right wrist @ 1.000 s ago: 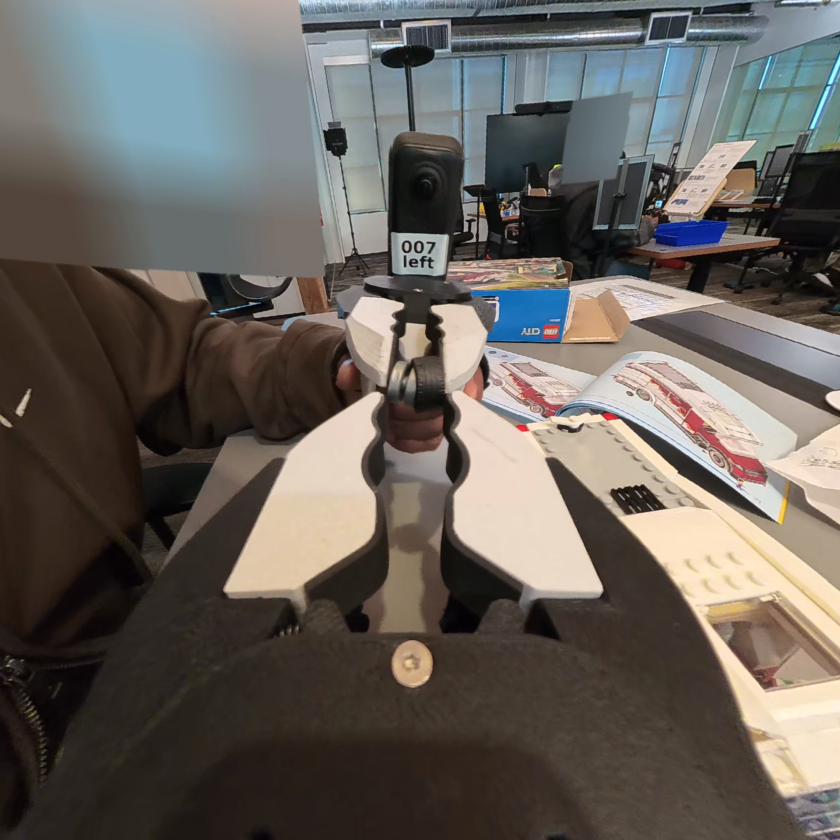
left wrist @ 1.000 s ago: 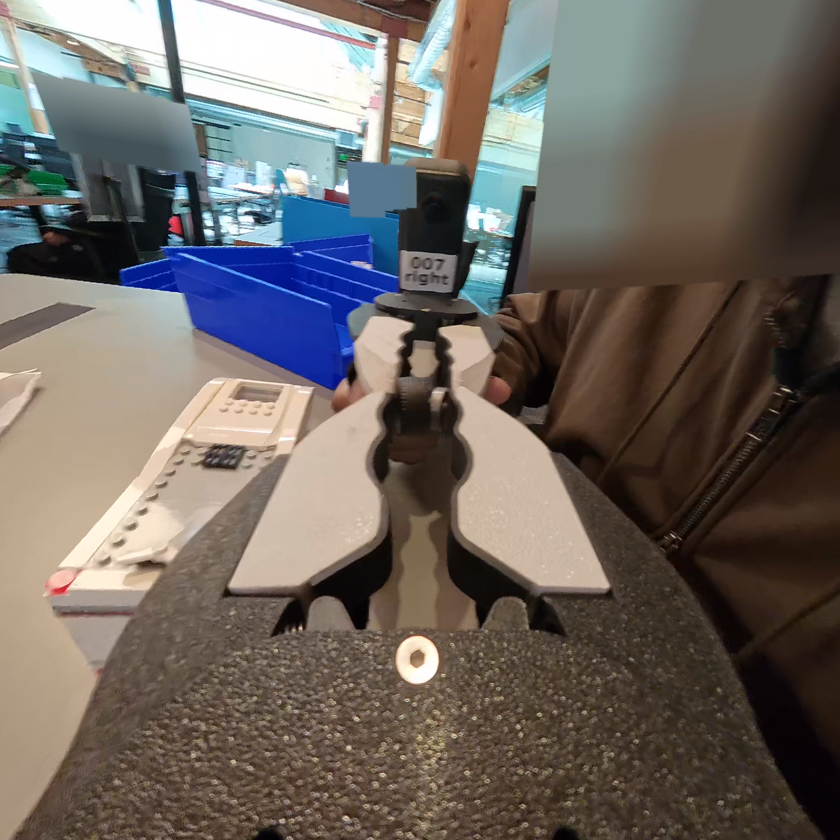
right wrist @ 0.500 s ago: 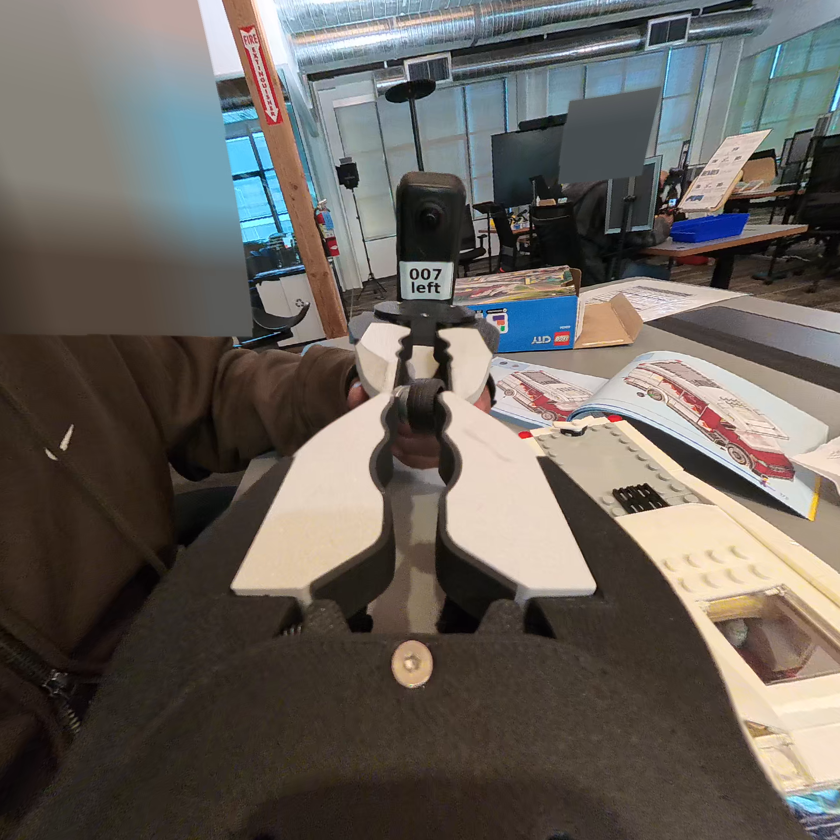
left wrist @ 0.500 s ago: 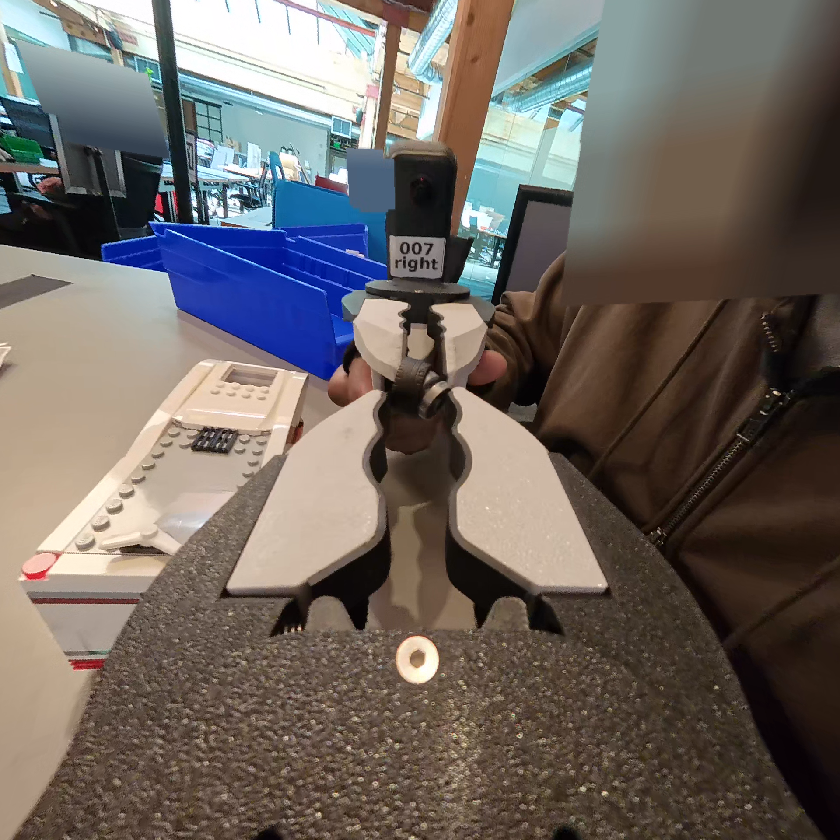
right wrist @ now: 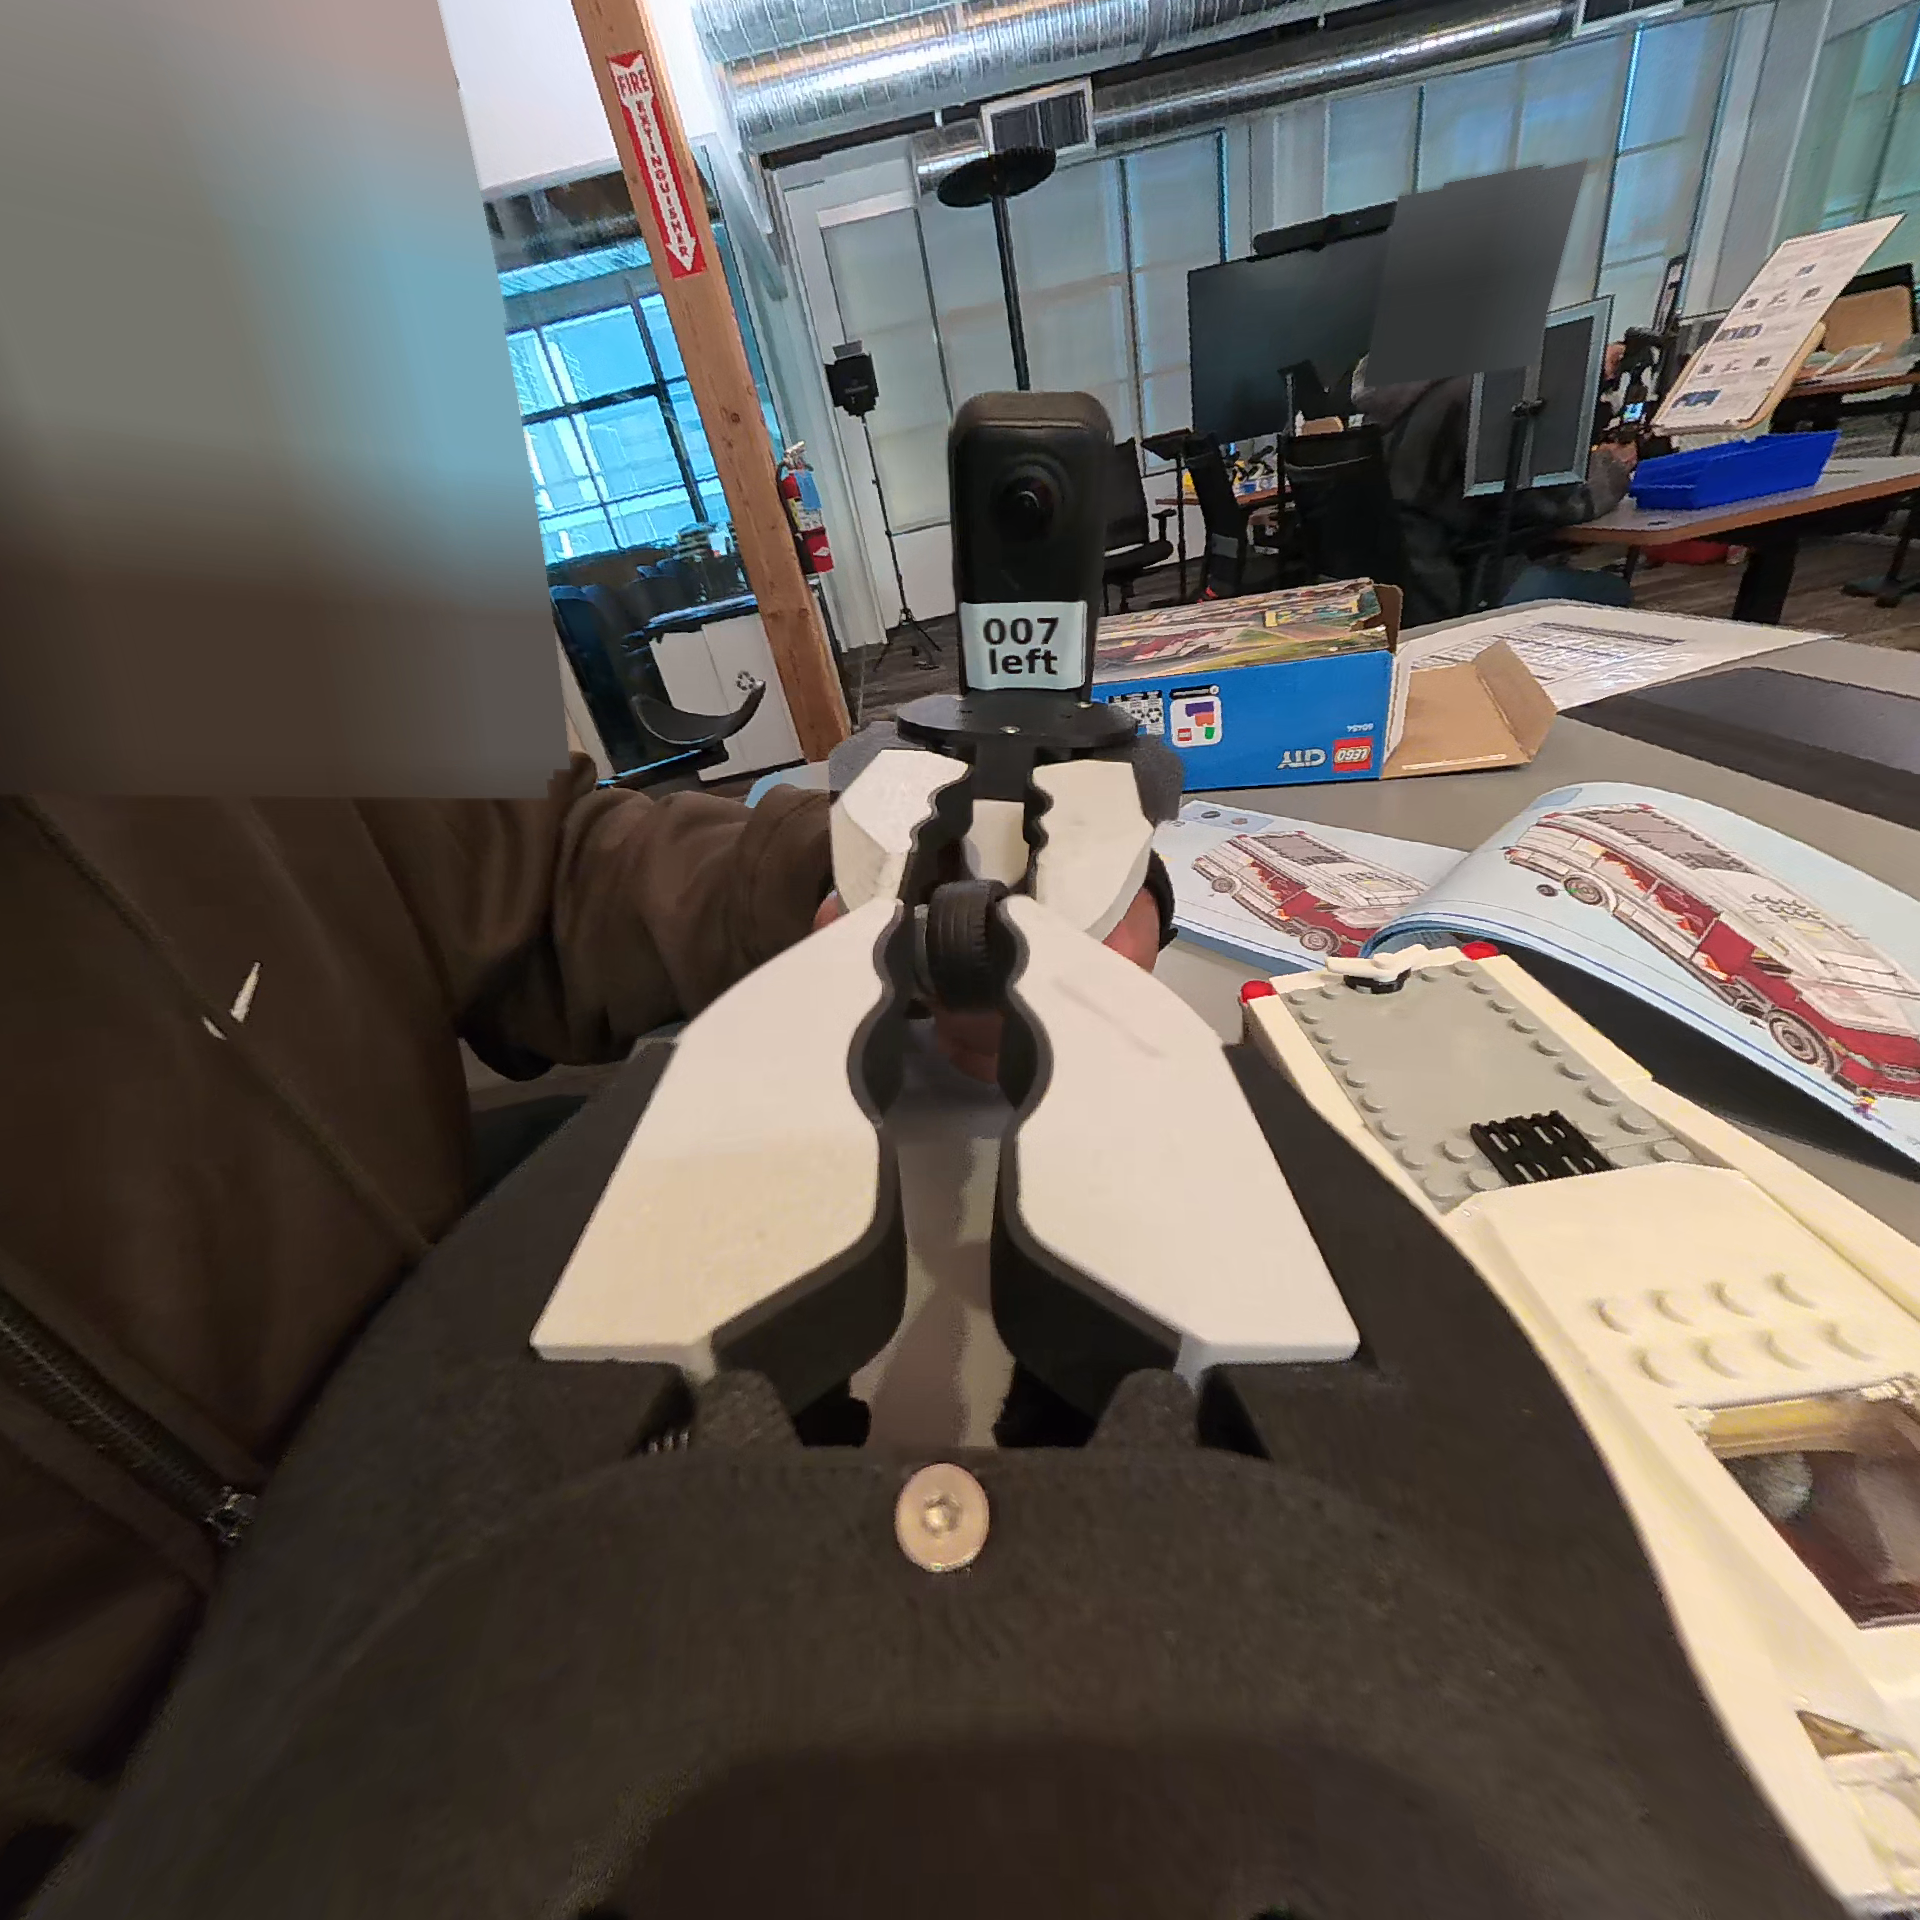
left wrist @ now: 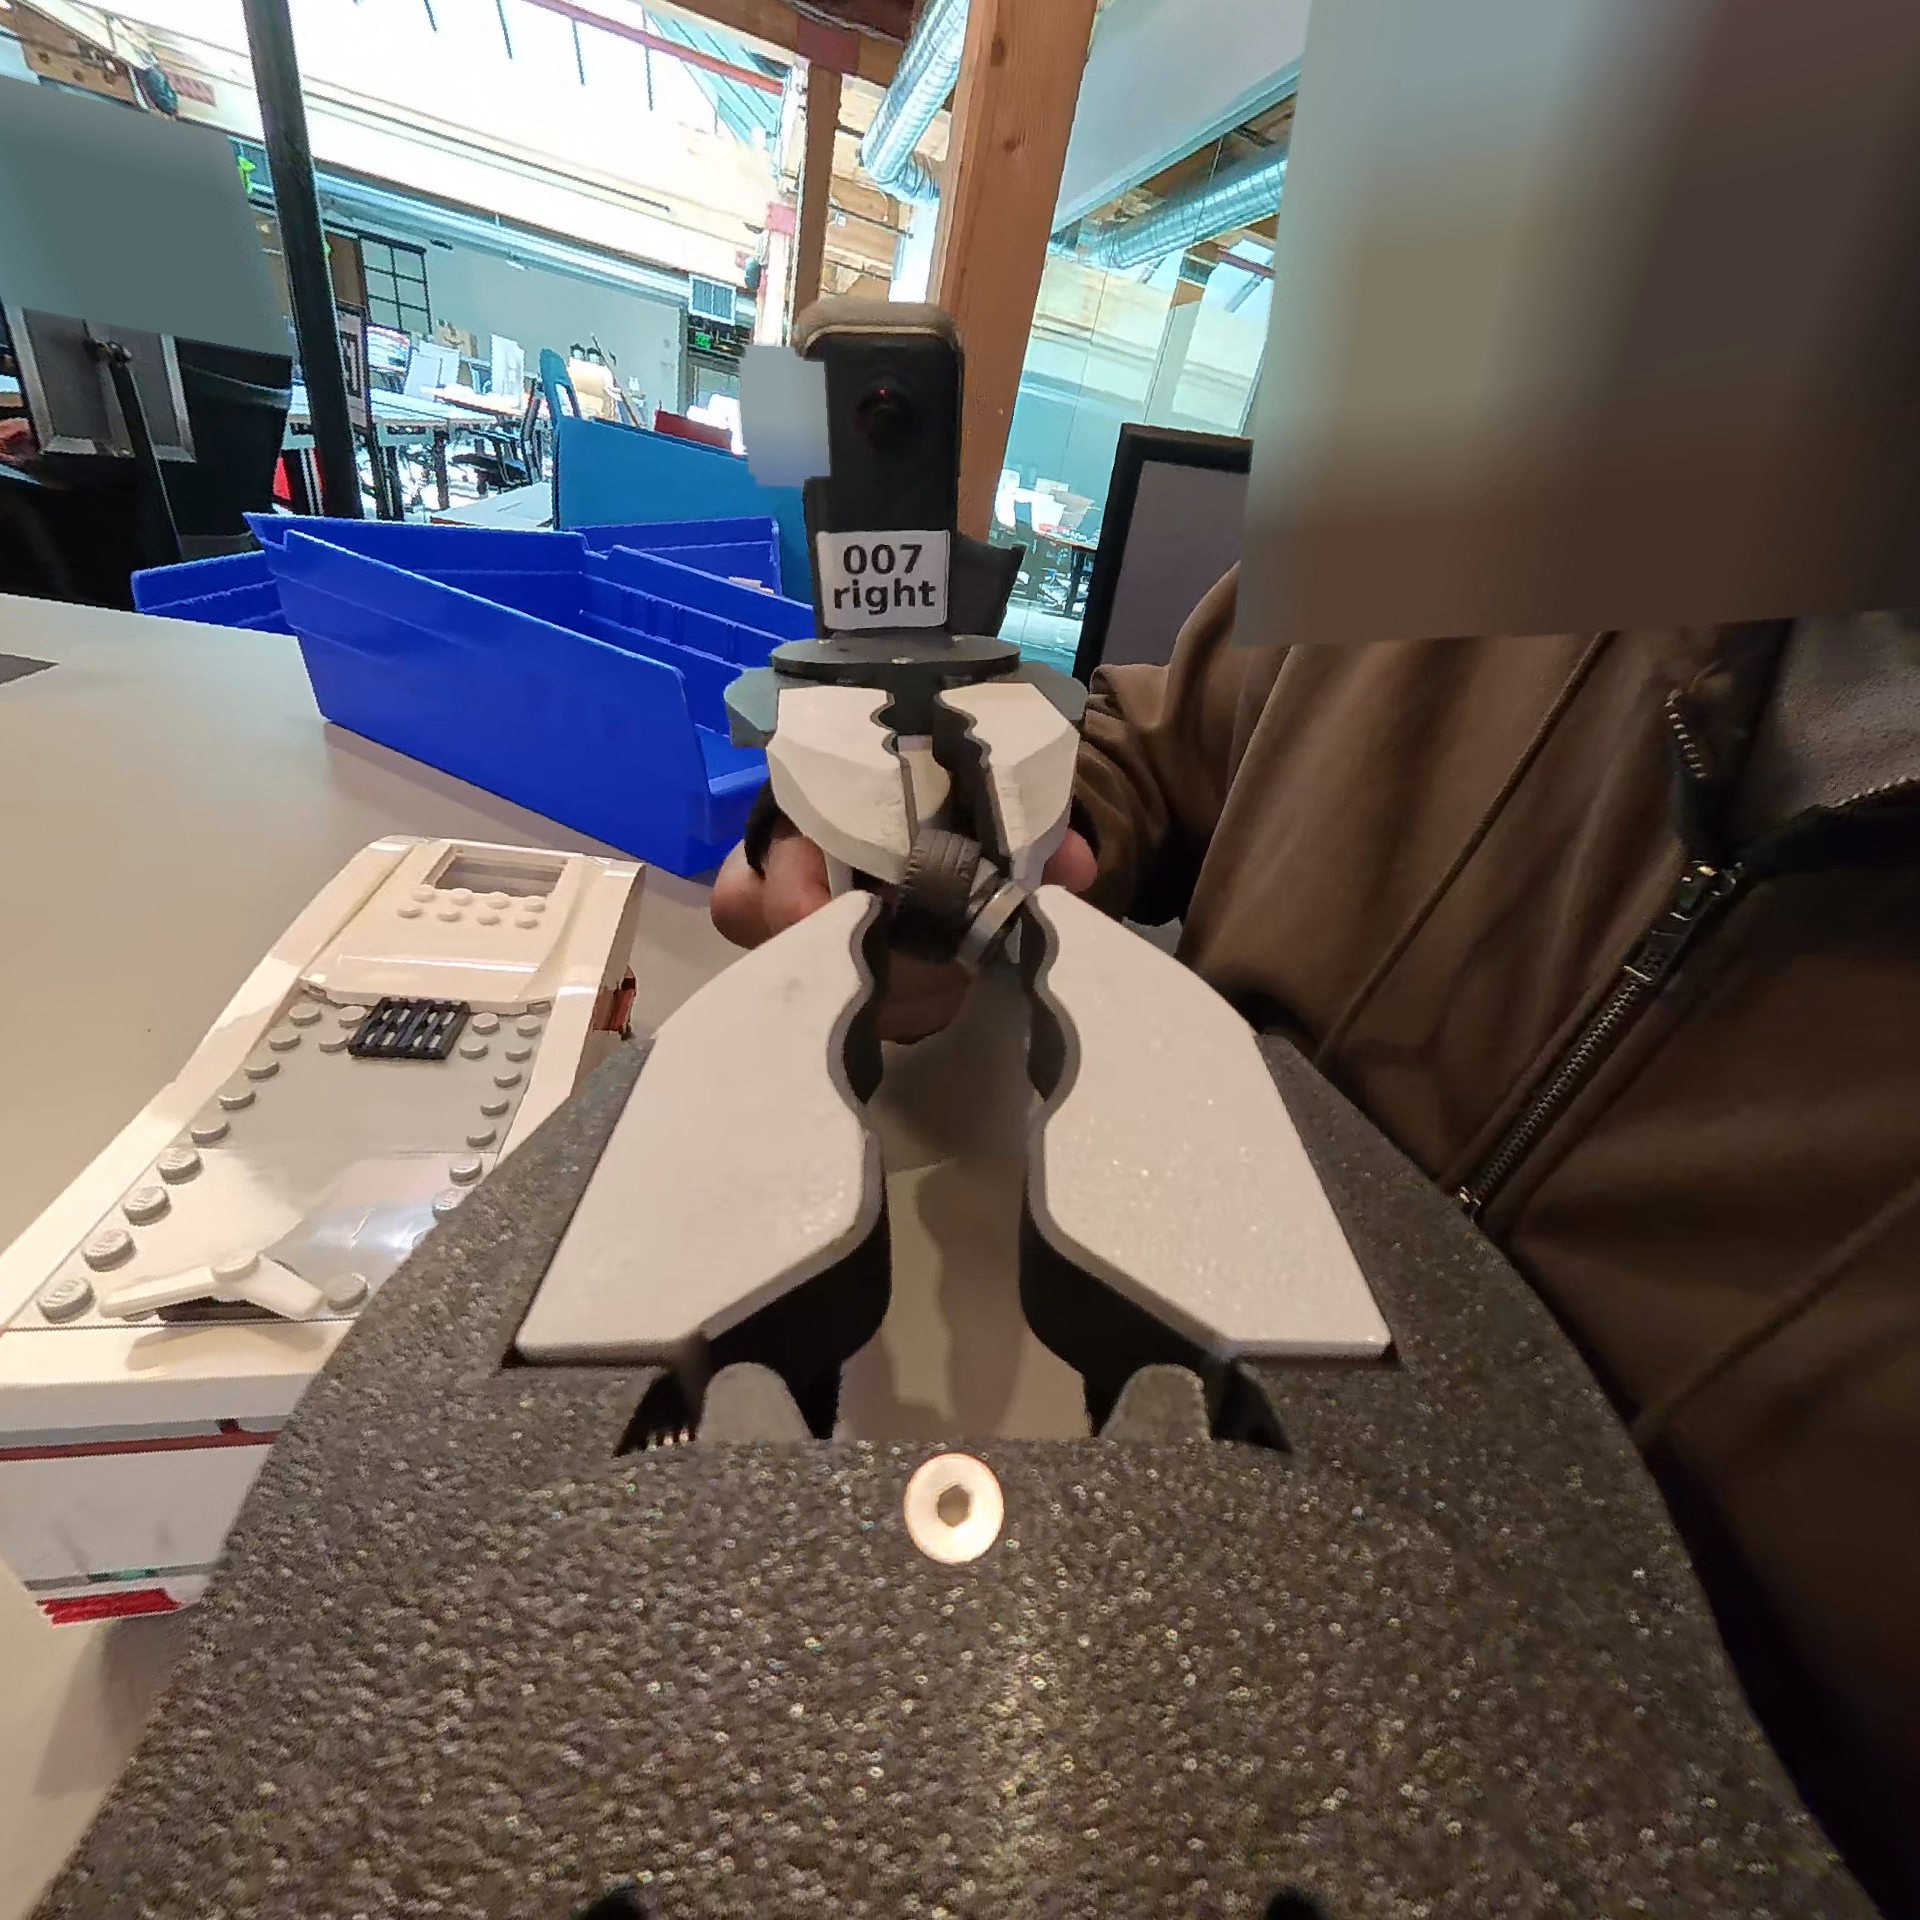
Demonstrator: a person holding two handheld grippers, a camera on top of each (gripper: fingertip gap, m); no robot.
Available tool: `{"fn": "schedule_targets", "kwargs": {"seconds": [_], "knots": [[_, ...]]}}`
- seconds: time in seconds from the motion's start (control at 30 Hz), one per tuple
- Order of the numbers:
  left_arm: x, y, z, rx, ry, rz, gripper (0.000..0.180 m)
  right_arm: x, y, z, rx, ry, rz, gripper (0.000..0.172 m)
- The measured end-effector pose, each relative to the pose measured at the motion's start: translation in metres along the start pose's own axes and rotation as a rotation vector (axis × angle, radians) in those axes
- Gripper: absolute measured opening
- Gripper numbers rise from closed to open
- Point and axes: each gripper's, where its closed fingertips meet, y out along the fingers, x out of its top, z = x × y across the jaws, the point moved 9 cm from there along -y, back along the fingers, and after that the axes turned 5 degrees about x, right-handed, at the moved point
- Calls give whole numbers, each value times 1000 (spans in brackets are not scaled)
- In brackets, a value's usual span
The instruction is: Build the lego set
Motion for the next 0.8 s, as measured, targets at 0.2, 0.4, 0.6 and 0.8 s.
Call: {"fn": "schedule_targets", "kwargs": {"seconds": [0.2, 0.4, 0.6, 0.8], "knots": [[0, 0, -2, -22, -1, -8, 24, -1, 1, 3, 7, -13, -15, 13], [3, 0, -5, -19, 29, -13, 25, -1, 3, 9, -32, -93, -34, 12], [3, 0, -3, -12, 11, -19, 25, -1, 3, 11, -82, -163, -25, 12], [3, 0, -3, 4, -5, -20, 25, 1, 2, 13, -124, -216, -21, 12]]}}
